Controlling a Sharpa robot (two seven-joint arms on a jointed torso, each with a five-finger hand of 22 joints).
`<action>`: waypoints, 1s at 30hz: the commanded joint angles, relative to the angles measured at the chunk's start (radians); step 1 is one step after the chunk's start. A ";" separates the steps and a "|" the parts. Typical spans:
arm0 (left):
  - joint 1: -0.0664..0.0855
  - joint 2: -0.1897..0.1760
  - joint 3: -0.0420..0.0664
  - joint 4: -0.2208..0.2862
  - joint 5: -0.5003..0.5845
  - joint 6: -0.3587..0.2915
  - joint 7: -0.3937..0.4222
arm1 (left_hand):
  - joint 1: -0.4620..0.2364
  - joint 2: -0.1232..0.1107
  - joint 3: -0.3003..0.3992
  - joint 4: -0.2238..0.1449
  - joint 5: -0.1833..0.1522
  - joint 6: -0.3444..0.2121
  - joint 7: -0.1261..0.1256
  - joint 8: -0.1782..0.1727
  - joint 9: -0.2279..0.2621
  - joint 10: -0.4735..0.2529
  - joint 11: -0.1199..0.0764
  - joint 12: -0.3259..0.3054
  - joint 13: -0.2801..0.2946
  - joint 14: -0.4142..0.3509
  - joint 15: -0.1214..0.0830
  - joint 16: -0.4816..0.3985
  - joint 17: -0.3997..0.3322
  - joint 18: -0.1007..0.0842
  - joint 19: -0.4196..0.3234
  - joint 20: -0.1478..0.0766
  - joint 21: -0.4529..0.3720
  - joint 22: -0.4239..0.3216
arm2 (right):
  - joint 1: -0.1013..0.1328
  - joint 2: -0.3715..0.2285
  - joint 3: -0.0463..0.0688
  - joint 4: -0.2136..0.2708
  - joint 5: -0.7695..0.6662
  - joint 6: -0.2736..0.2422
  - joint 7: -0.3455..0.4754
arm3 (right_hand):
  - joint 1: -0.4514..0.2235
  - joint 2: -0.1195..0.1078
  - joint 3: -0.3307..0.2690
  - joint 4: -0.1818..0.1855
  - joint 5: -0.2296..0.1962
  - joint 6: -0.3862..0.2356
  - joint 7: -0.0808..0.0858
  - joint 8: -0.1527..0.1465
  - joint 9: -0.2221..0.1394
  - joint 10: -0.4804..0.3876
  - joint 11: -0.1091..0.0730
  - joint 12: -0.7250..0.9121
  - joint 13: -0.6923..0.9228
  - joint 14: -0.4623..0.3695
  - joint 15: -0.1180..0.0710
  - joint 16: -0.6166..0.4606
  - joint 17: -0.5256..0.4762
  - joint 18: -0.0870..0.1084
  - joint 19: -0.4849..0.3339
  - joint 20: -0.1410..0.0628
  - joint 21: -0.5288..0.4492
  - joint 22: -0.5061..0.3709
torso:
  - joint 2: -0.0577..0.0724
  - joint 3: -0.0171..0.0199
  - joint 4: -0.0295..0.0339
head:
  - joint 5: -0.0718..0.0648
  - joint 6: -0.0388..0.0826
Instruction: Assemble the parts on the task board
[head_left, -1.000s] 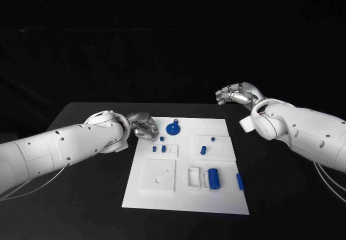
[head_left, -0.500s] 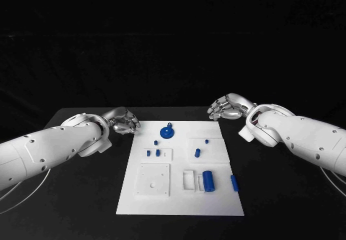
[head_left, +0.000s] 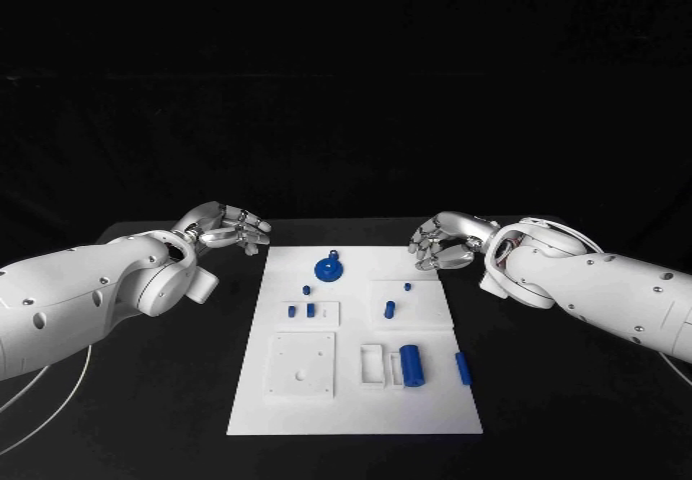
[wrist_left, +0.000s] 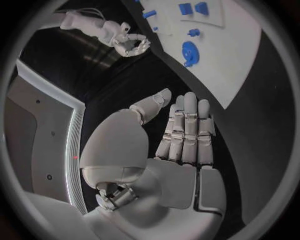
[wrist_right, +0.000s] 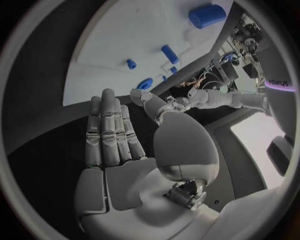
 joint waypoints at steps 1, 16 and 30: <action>0.001 -0.004 0.000 0.013 0.216 0.049 0.057 | -0.009 0.003 -0.010 -0.003 0.006 -0.010 -0.002 0.007 0.002 0.003 0.001 -0.007 -0.006 -0.005 0.019 -0.062 -0.010 -0.017 -0.019 0.015 -0.028 -0.010 | -0.002 -0.001 -0.003 0.020 -0.188 0.048 -0.067 | -0.017 -0.007 -0.017 0.001 -0.008 0.005 -0.001 -0.002 -0.002 0.013 -0.003 -0.015 0.000 0.036 -0.009 0.031 0.030 0.006 0.052 -0.023 0.025 0.005 | -0.005 -0.0058 0.0035 | -0.005 0.001; 0.001 -0.013 -0.001 0.048 0.183 0.065 0.053 | -0.013 0.008 -0.038 -0.005 0.007 -0.037 0.007 0.007 -0.003 -0.020 0.020 -0.056 -0.041 -0.125 0.109 -0.275 -0.050 0.006 -0.121 0.107 -0.130 -0.028 | -0.008 0.002 -0.028 0.103 -0.335 0.075 -0.176 | -0.030 -0.022 -0.031 0.003 -0.058 0.023 -0.009 -0.008 -0.008 0.059 -0.012 -0.115 -0.018 0.075 -0.022 0.164 0.162 0.006 0.159 -0.080 0.087 0.036 | -0.004 -0.0074 0.0046 | -0.002 0.000; 0.001 -0.010 -0.001 0.058 0.148 0.049 0.046 | -0.016 0.005 -0.046 0.000 0.004 -0.042 0.008 0.007 -0.004 -0.019 0.022 -0.062 -0.045 -0.111 0.107 -0.281 -0.046 0.004 -0.122 0.106 -0.130 -0.019 | -0.023 0.015 -0.034 0.110 -0.360 0.083 -0.188 | -0.044 -0.055 0.142 0.019 -0.238 0.070 -0.022 -0.003 -0.031 0.132 -0.023 -0.160 -0.020 0.077 -0.031 0.187 0.190 0.006 0.178 -0.086 0.100 0.055 | -0.004 -0.0038 0.0025 | 0.007 -0.008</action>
